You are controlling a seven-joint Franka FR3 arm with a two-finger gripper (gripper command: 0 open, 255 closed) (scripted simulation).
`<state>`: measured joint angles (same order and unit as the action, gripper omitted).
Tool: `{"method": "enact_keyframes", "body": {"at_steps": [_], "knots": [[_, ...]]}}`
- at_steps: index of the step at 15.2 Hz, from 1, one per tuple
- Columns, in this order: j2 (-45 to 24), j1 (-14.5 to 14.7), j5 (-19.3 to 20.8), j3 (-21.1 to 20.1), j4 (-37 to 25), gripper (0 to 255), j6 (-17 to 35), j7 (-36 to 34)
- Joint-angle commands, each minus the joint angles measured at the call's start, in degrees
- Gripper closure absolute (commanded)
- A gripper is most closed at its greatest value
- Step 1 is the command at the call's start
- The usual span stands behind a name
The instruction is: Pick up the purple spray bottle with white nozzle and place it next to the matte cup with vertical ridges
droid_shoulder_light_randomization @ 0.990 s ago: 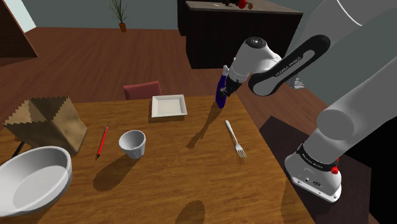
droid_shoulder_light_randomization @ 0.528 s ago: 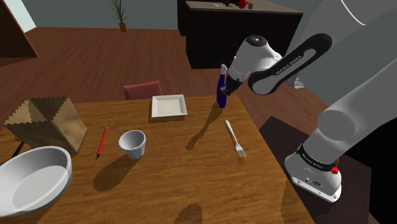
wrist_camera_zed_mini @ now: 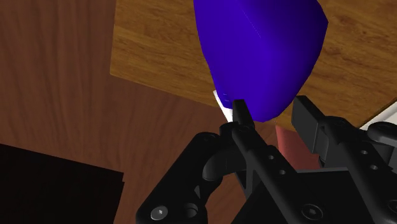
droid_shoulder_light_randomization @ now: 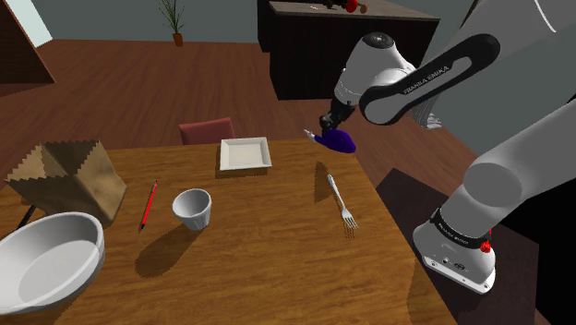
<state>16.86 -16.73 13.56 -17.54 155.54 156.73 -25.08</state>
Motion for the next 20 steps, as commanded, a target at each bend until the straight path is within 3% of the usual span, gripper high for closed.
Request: {"method": "enact_keyframes", "body": {"at_steps": [1,20], "knots": [[1.3,0.9,-1.4,0.7,-0.6,255,-2.0,1.2],[10.8,4.9,-7.3,4.4,-8.4,255,-19.0,7.7]]}}
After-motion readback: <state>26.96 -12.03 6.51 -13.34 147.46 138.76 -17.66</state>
